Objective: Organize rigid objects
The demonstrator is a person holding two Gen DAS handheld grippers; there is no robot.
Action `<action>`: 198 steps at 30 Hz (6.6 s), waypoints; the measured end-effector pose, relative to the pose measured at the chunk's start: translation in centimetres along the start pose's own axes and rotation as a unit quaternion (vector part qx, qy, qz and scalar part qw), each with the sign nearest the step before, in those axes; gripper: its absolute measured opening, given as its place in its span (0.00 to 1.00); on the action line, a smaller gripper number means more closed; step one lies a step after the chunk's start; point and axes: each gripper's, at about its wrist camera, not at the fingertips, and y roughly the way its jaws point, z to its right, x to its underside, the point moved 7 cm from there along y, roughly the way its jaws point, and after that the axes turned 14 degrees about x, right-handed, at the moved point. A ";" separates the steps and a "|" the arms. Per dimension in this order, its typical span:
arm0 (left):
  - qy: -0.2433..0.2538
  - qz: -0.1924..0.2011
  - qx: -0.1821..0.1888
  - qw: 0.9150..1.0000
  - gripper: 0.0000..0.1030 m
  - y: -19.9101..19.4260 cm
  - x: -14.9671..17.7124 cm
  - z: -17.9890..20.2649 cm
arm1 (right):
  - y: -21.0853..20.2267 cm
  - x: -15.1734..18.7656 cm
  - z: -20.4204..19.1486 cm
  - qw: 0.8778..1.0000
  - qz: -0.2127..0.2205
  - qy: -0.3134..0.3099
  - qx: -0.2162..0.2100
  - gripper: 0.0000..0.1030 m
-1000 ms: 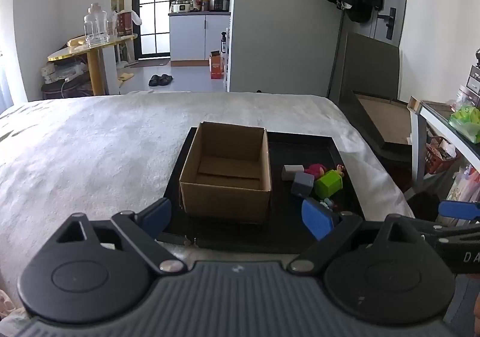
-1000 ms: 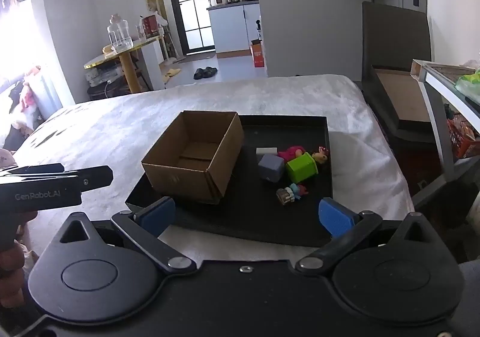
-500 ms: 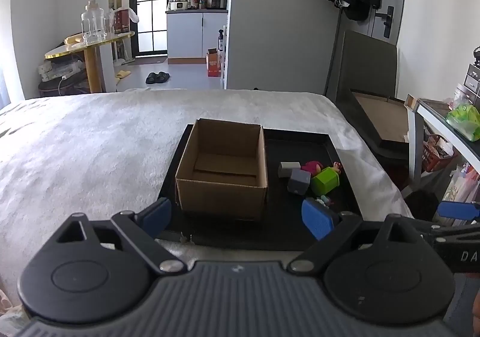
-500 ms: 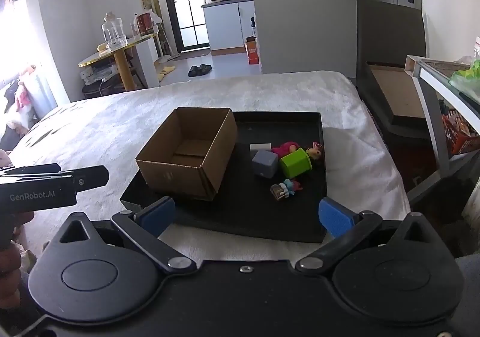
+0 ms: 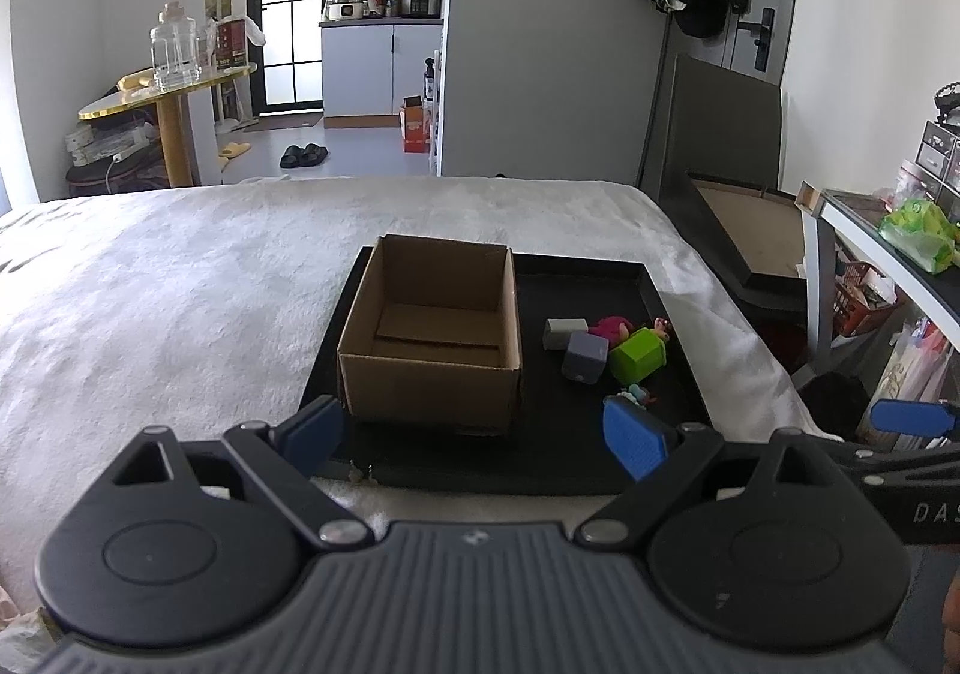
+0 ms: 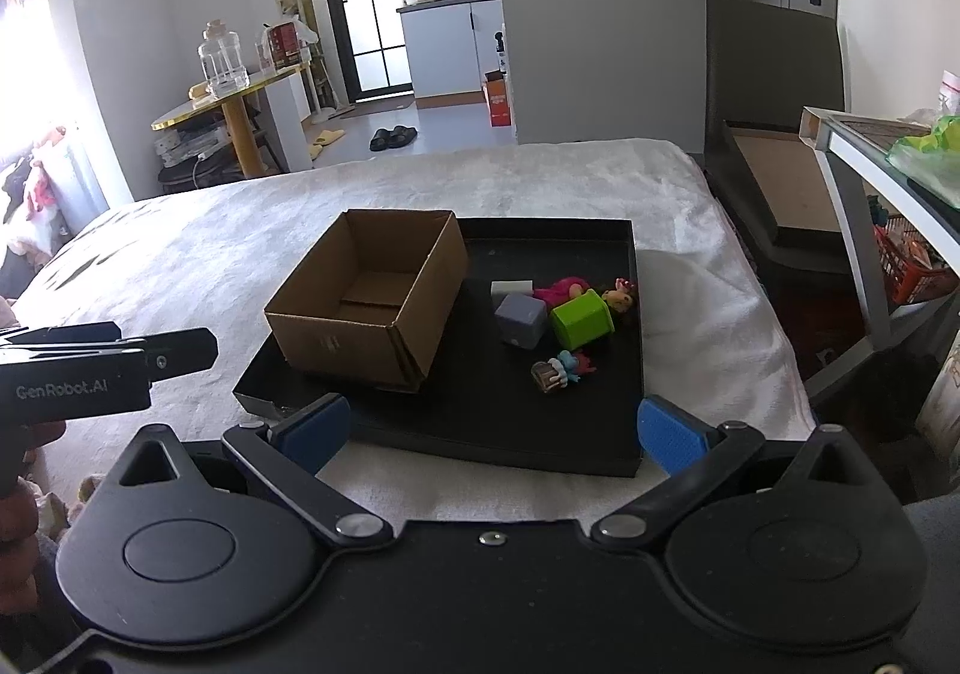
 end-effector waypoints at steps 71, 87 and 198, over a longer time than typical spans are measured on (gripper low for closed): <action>-0.002 -0.018 -0.011 1.000 0.91 2.1 -0.9 0.3 | 2.7 0.0 1.5 1.000 0.005 0.016 0.018 1.00; -0.022 -0.034 -0.042 0.998 0.90 5.4 -3.3 -1.7 | 6.6 -1.0 3.0 1.000 -0.004 0.031 0.004 0.96; -0.114 -0.057 -0.177 0.976 0.10 18.1 -1.5 -15.1 | 18.9 -7.5 -8.8 0.981 0.055 -0.163 -0.092 0.53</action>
